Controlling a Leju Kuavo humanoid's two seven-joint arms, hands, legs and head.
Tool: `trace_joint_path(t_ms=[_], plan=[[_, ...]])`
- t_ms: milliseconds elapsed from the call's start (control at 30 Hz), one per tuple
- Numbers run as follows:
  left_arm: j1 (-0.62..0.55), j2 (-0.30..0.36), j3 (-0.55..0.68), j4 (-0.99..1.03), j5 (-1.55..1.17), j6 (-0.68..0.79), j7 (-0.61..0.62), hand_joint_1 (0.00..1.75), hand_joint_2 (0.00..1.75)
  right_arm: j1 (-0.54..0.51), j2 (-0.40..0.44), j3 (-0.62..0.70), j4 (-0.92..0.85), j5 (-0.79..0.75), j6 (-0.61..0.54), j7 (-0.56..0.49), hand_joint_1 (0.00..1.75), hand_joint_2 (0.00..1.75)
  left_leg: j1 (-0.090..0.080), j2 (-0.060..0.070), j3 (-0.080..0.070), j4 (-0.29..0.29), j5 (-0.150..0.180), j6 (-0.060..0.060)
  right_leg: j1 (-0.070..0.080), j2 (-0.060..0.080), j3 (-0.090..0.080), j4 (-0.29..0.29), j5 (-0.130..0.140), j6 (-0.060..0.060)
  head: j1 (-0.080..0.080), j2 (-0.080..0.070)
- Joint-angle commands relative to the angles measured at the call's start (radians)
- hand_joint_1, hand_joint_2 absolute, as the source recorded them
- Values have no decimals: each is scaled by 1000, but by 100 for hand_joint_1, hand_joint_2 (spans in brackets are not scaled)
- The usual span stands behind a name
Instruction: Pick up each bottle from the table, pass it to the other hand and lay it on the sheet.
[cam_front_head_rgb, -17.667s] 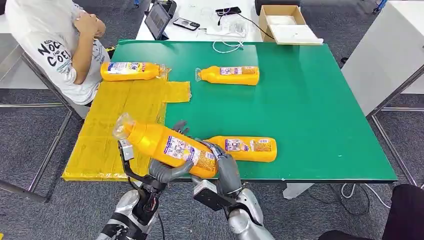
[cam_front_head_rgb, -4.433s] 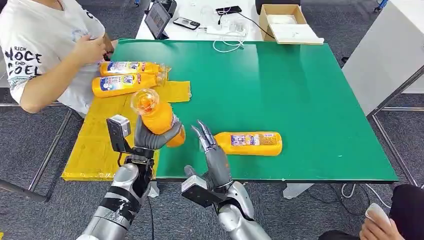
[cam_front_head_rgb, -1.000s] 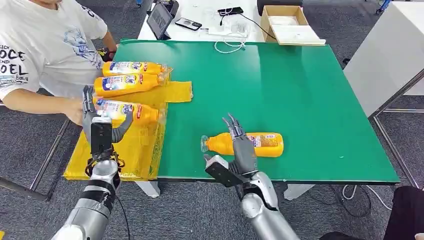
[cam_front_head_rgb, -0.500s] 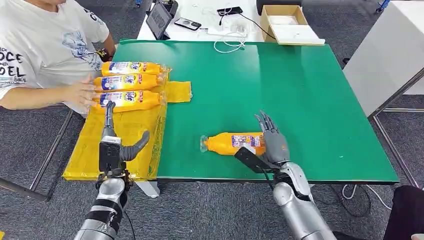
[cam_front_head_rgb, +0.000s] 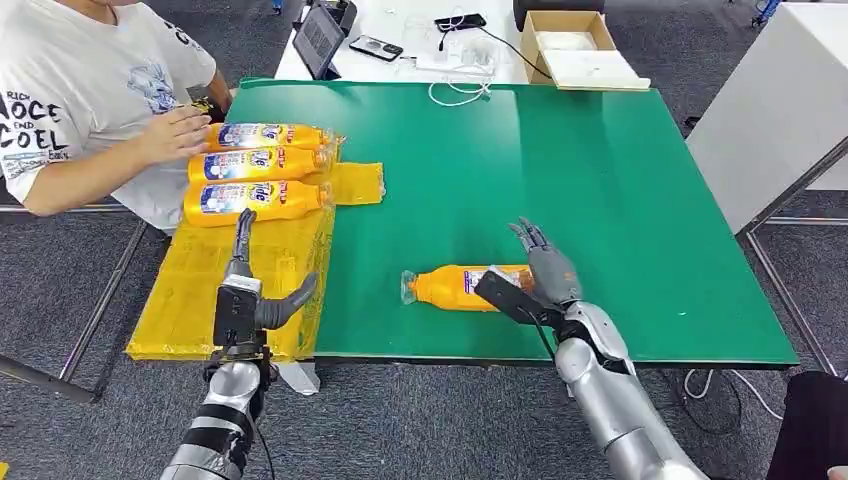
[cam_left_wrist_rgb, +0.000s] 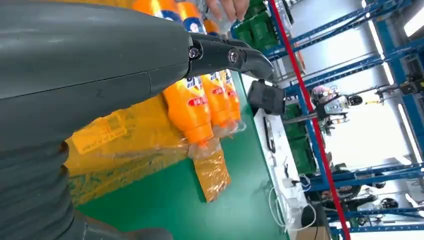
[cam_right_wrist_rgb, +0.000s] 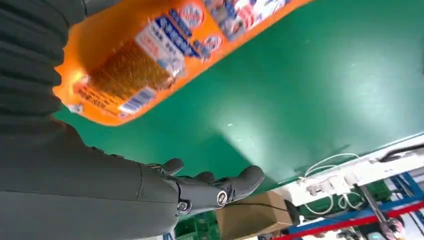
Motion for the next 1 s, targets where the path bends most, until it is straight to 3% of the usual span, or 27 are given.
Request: trace_joint_path(t_ms=[33, 133, 400, 833, 1000], plan=[[-69, -2, -36, 140, -5, -8, 10, 0, 175, -177, -9, 69, 325, -34, 109, 8, 0, 175, 0, 3, 5, 0, -2, 1, 1, 1, 4, -1, -1, -2, 0, 0], [-69, -2, -36, 140, -5, -8, 10, 0, 175, -177, -9, 69, 325, -34, 109, 8, 0, 175, 0, 2, 4, 0, -1, 1, 1, 0, 4, 0, -1, -2, 0, 0], [-102, -2, -64, 180, 16, -21, -3, 0, 175, -299, -13, 160, 531, -50, 234, 13, 0, 175, 0, 2, 4, 0, -1, 1, 1, 0, 3, 0, 0, -2, 0, 0], [-119, -4, -77, 213, 43, -29, 3, 0, 175, -314, -52, 219, 548, -82, 305, -3, 0, 175, 0, 1, 7, -1, 0, 1, 1, -2, 6, -1, 0, -2, 0, 0], [-123, -4, -77, 230, 58, -40, 10, 0, 175, -340, -80, 277, 563, -80, 362, 41, 0, 175, 0, 0, 7, 0, 0, 1, 1, -2, 7, -1, 0, -2, 0, 0]])
